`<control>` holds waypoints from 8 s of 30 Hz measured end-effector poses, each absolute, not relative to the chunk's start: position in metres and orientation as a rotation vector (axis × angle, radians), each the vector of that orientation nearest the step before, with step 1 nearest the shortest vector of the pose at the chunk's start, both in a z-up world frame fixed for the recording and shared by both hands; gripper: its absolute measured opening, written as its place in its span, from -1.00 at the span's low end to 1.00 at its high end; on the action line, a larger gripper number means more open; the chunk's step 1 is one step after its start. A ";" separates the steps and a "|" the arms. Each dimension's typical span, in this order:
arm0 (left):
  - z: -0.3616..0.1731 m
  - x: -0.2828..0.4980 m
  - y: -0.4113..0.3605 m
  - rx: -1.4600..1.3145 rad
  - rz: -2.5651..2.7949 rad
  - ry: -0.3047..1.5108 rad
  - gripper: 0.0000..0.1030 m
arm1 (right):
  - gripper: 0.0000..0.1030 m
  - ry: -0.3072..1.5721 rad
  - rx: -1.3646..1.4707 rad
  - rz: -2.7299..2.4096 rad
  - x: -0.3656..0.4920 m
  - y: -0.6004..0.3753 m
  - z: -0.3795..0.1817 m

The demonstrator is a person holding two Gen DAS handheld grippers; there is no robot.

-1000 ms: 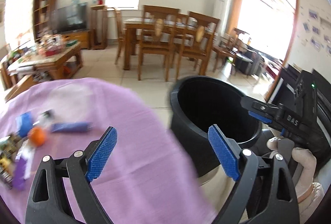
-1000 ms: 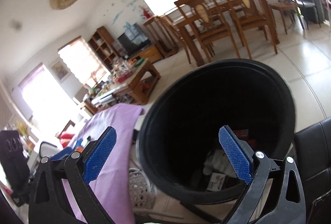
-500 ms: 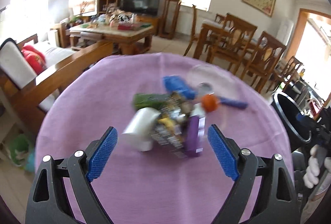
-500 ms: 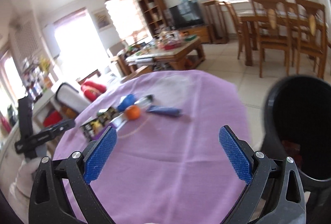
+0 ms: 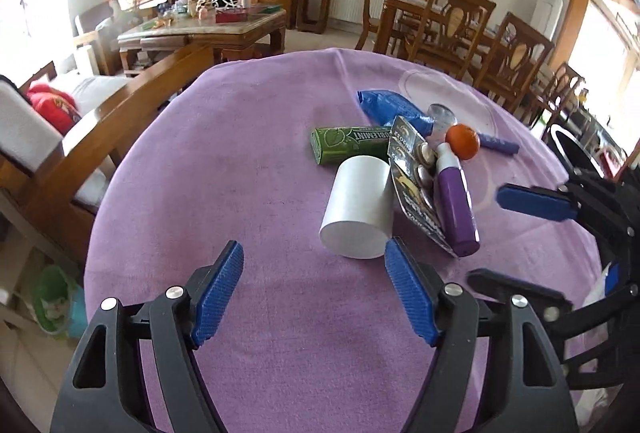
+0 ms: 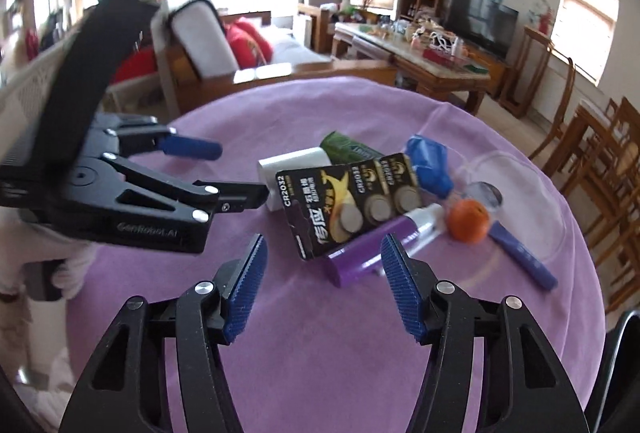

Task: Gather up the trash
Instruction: 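Grasp the white paper cup with the left tool while the right tool grasps the battery card, then carry the paper cup and battery card over the black bin and open both tools, then grasp the green Doublemint gum pack with the left tool while the right tool grasps the purple spray bottle, then carry the gum pack and spray bottle over the black bin and open both tools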

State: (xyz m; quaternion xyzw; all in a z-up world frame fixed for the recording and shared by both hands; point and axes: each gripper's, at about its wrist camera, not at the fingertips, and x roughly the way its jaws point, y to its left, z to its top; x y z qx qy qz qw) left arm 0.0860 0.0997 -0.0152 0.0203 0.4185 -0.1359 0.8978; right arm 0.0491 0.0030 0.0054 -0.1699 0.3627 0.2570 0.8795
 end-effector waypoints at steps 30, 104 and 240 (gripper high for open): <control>-0.022 0.116 0.064 0.038 -0.316 0.932 -0.24 | -0.96 0.693 0.192 0.664 0.040 -0.115 0.053; -0.011 0.042 -0.379 0.325 -0.867 0.695 -0.24 | -0.95 0.495 0.612 0.034 -0.075 -0.554 -0.004; 0.023 0.065 -0.328 0.108 -0.871 0.683 -0.42 | -0.50 0.586 0.619 0.060 -0.076 -0.540 -0.016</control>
